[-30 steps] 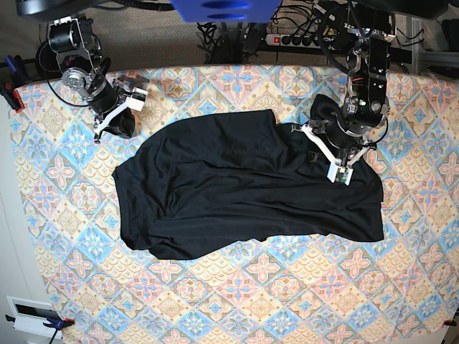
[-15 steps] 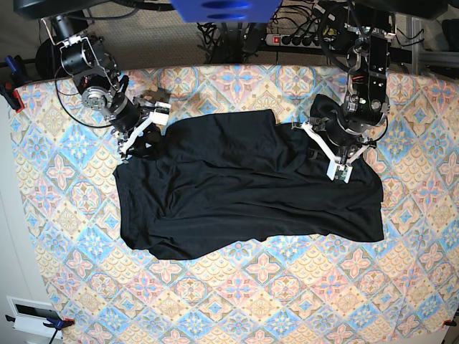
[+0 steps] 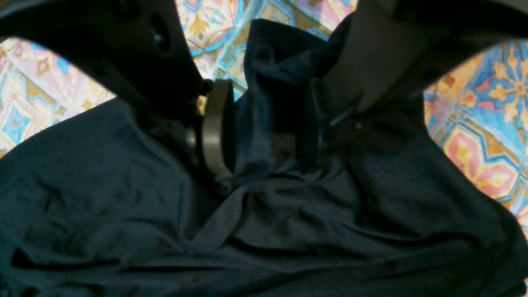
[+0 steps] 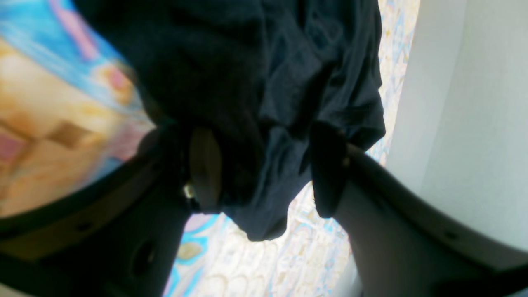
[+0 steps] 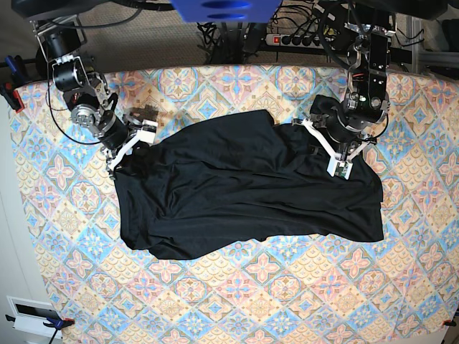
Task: Layout the t-shirt on the table in an organized manner, then fold the t-shirt properly
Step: 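Lower the right gripper onto the shirt corner and grasp it, then lift the left gripper off the shirt and move it to the shirt corner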
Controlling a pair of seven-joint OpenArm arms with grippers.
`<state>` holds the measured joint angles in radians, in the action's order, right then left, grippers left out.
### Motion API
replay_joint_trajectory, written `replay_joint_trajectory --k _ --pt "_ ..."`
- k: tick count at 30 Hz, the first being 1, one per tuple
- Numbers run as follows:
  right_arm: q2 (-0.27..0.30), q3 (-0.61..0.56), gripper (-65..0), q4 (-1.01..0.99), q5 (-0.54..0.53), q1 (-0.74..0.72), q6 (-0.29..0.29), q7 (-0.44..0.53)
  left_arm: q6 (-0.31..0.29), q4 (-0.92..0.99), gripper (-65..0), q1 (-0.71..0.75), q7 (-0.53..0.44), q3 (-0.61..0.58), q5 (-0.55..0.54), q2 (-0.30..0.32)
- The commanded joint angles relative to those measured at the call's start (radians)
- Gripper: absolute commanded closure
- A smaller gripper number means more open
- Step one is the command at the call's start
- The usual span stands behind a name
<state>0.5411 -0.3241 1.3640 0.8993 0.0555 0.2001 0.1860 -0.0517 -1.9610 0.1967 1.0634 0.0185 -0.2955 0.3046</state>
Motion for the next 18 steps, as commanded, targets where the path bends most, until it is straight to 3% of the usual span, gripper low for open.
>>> replay_joint_trajectory --k 1,6,8,11,12,14,18 --pt "0.021 0.006 -32.5 -0.031 0.040 -0.001 0.054 -0.096 0.000 -0.019 -24.8 -0.010 -0.015 0.004 -0.005 0.008" --pt "0.021 -0.040 -29.5 -0.054 0.040 -0.012 0.054 -0.104 0.000 -0.021 -24.8 0.005 -0.015 0.004 -0.012 0.008" --pt "0.021 -0.073 -22.0 -0.056 0.040 -0.013 0.054 -0.105 0.000 -0.021 -24.8 0.007 -0.015 -0.005 -0.014 0.003" --pt "0.020 -0.103 -2.7 -0.056 0.040 -0.013 0.054 -0.105 0.000 -0.021 -24.8 0.020 -0.015 -0.027 -0.058 0.001" --pt "0.017 -0.105 0.0 -0.056 0.040 -0.013 0.054 -0.105 0.000 -0.021 -24.8 0.020 -0.013 -0.048 -0.090 0.006" --pt "0.017 -0.105 -2.5 -0.056 0.040 -0.013 0.054 -0.105 0.000 -0.022 -24.8 0.017 -0.007 -0.093 -0.159 0.011" --pt "0.017 -0.106 0.0 -0.056 0.040 -0.013 0.054 -0.105 0.000 -0.044 -26.6 -0.039 0.096 -0.163 -0.276 0.021"
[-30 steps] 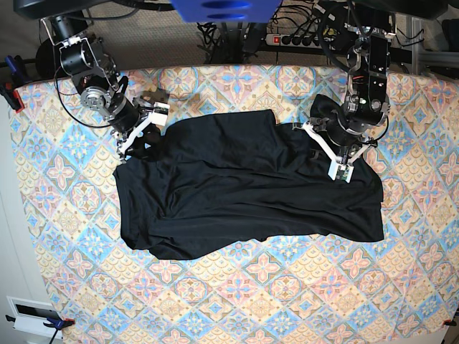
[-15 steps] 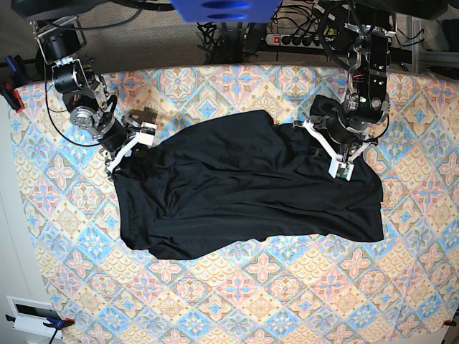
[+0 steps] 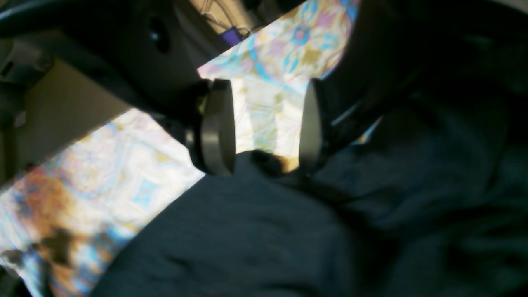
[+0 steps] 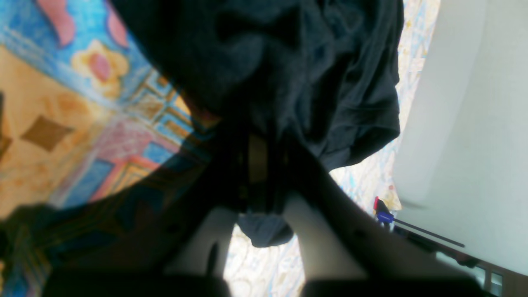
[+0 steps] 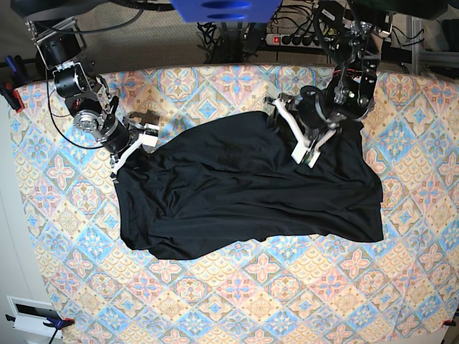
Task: Layout the t-shirt on the table in an organized manner, then fold the t-shirt properly
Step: 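Lift the left gripper off the shirt and move it to the shirt corner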
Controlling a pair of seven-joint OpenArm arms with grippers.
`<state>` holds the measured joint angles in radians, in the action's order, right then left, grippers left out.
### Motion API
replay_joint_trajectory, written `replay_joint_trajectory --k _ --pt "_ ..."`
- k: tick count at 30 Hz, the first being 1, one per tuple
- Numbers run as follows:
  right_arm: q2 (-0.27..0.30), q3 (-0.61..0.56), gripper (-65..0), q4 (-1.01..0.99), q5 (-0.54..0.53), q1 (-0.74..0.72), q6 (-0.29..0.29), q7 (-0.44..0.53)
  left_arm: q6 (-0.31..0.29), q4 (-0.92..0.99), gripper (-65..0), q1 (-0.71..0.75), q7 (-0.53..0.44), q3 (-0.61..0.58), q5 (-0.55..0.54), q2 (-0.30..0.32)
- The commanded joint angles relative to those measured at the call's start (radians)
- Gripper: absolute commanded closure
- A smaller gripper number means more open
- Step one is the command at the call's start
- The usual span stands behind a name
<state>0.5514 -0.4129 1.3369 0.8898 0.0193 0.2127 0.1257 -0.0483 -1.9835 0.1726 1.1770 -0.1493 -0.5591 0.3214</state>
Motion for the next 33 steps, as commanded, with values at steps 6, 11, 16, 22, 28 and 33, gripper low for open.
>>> replay_joint_trajectory --k 6,11,16,22,28,33 --pt "0.006 -0.017 0.0 -0.024 0.050 0.026 0.041 -0.045 0.000 -0.032 -43.6 -0.089 0.059 -0.132 -0.077 0.015" --pt "0.006 -0.017 0.0 -0.026 0.050 0.026 0.041 -0.045 -0.002 -0.041 -52.8 -0.095 0.063 -0.260 -0.019 0.150" --pt "0.006 -0.014 0.0 -0.026 0.050 0.028 0.041 -0.045 -0.002 -0.072 -45.1 -0.092 0.063 -0.326 -0.020 0.308" --pt "0.006 -0.014 0.0 -0.026 0.050 0.029 0.041 -0.045 -0.002 -0.072 -34.3 -0.074 0.063 -0.329 -0.023 0.442" --pt "0.006 -0.013 0.0 -0.024 0.050 0.029 0.041 -0.045 -0.002 -0.079 -32.9 -0.041 0.065 -0.333 -0.023 0.571" --pt "0.006 -0.013 0.0 -0.023 0.048 0.029 0.041 -0.045 0.001 -0.079 -32.9 -0.043 0.063 -0.332 -0.017 0.648"
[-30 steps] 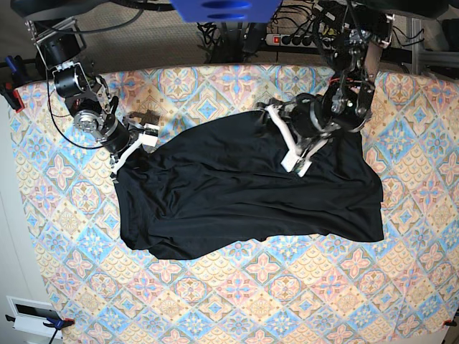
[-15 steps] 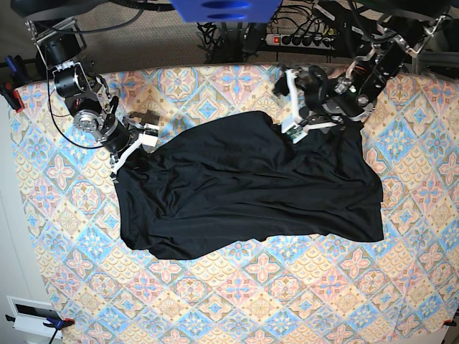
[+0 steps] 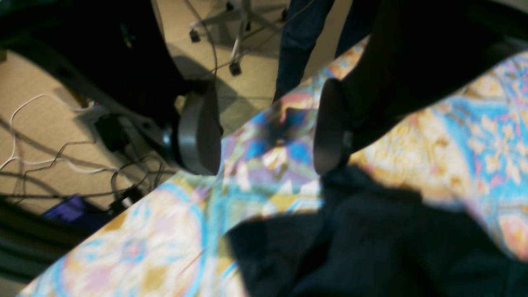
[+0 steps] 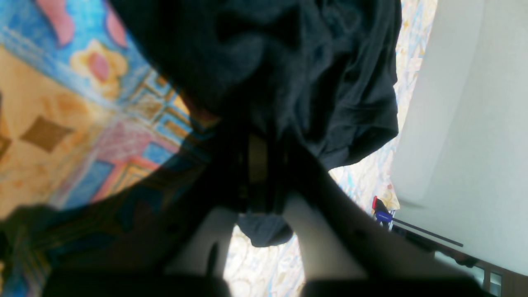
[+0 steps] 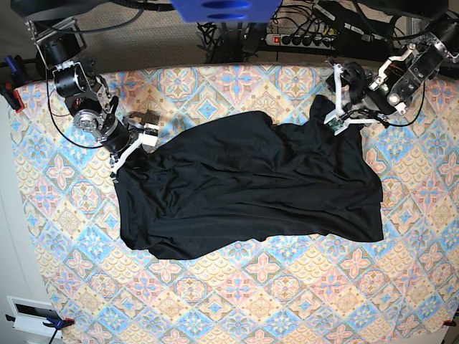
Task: Layout the t-shirt on the table in an organized manner, then fold the t-shirt properly
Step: 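Lift the left gripper off the shirt and move it to the shirt corner, then grasp the shirt corner with the left gripper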
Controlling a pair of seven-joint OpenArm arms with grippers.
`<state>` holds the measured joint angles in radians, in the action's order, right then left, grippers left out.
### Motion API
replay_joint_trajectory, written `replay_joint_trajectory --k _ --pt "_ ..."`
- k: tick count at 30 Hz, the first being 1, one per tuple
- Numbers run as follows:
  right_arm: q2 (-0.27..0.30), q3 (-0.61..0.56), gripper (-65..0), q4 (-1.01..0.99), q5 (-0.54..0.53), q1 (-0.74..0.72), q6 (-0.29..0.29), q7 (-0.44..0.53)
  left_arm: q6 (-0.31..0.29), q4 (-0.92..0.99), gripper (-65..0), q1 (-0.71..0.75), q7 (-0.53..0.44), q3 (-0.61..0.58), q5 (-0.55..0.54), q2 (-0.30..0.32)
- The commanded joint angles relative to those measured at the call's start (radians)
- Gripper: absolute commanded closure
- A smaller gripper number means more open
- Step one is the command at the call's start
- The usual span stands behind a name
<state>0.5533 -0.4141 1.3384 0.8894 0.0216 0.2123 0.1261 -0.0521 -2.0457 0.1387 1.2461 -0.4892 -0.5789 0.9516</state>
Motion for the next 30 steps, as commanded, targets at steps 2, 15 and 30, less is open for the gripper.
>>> replay_joint_trajectory --k 2,15,30 --pt "0.004 -0.012 0.0 -0.024 0.049 0.027 0.042 -0.046 0.010 -0.017 -32.9 -0.014 -0.006 0.014 0.004 0.023" --pt "0.003 -0.012 0.0 -0.020 0.049 0.027 0.042 -0.046 0.013 -0.016 -32.9 -0.044 -0.047 -0.216 0.466 -0.061" --pt "0.001 -0.013 0.0 -0.018 0.049 0.028 0.042 -0.093 0.016 -0.003 -32.9 0.131 -0.119 -0.615 1.325 -0.125"
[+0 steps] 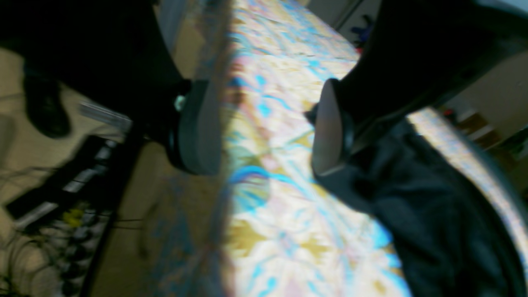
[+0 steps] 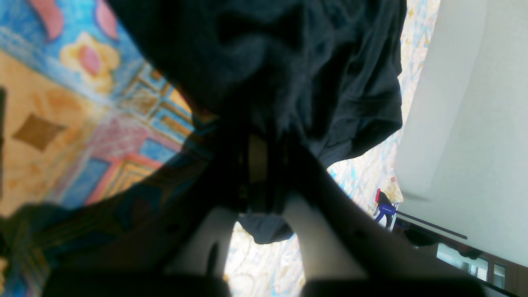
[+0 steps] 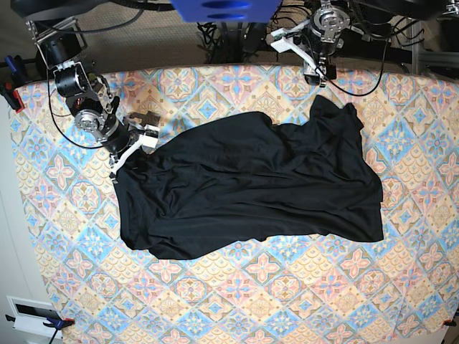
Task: Layout the t-shirt on the table in an organized manner, then fold the t-shirt properly
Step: 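Grasp the shirt corner with the left gripper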
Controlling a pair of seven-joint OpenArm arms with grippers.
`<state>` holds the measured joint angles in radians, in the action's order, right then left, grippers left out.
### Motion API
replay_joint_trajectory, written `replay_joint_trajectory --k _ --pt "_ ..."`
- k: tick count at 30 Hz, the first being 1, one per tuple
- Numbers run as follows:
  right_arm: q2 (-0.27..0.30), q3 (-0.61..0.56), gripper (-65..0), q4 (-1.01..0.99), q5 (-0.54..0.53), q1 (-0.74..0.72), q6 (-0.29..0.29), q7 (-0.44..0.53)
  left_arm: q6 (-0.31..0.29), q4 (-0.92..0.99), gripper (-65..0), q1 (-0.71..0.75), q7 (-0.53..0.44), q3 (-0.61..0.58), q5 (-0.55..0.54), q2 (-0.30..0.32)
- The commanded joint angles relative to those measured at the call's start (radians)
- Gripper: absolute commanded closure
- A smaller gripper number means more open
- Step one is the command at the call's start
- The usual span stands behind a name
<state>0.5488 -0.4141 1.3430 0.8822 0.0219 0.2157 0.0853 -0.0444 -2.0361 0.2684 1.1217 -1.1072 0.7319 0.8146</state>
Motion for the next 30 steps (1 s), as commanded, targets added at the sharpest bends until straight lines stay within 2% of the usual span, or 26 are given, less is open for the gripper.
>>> replay_joint_trajectory --k 1,4,6,11,17,20,24,30 --pt "0.006 -0.013 0.0 -0.023 0.056 0.028 0.038 -0.052 0.022 -0.013 -32.9 0.001 0.005 0.003 0.021 0.013" --pt "0.006 -0.013 0.0 -0.021 0.056 0.028 0.038 -0.052 0.080 -0.015 -32.9 0.018 0.007 0.003 0.064 0.015" --pt "0.006 -0.013 0.0 -0.021 0.056 0.028 0.038 -0.055 0.099 -0.015 -32.9 0.033 0.007 0.003 0.093 0.015" --pt "0.006 -0.012 0.0 -0.021 0.056 0.029 0.038 -0.055 0.100 -0.013 -32.9 0.039 0.007 0.006 0.093 0.033" --pt "0.006 -0.012 0.0 -0.021 0.055 0.029 0.038 -0.057 0.102 -0.013 -32.9 0.039 0.002 0.121 0.090 0.036" --pt "0.006 -0.012 0.0 -0.021 0.055 0.029 0.038 -0.057 0.102 -0.013 -32.9 0.039 0.001 0.146 0.042 0.036" --pt "0.006 -0.012 0.0 -0.021 0.055 0.029 0.038 -0.058 0.102 0.021 -32.9 0.048 -0.073 0.198 -0.041 0.036" --pt "0.006 -0.012 0.0 -0.021 0.055 0.029 0.038 -0.058 0.102 0.148 -32.9 0.104 -0.183 0.335 -0.045 0.027"
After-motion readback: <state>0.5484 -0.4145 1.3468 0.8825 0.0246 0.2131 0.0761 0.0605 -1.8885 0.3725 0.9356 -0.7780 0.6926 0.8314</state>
